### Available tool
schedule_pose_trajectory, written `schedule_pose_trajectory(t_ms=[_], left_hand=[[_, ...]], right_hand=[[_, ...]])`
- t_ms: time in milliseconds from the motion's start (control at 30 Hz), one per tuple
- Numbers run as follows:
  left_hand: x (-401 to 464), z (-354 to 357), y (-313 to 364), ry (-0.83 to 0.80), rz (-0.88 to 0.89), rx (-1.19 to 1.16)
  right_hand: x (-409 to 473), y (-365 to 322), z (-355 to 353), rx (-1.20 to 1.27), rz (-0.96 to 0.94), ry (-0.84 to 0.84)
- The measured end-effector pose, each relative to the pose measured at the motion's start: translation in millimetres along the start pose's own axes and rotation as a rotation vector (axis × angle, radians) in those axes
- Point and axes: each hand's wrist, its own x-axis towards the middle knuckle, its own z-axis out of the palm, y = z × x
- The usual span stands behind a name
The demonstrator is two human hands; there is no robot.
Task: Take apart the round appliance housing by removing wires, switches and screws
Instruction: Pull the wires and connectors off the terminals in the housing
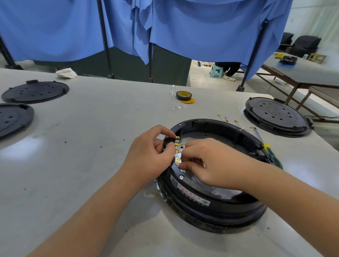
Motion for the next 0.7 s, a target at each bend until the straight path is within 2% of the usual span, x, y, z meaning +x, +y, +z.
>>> schedule_pose_trajectory(t_ms=[700], left_hand=[[0.4, -1.2, 1.0, -0.017, -0.005, 0.009]], right_hand=[[-2.6, 3.9, 3.6, 0.052, -0.006, 0.078]])
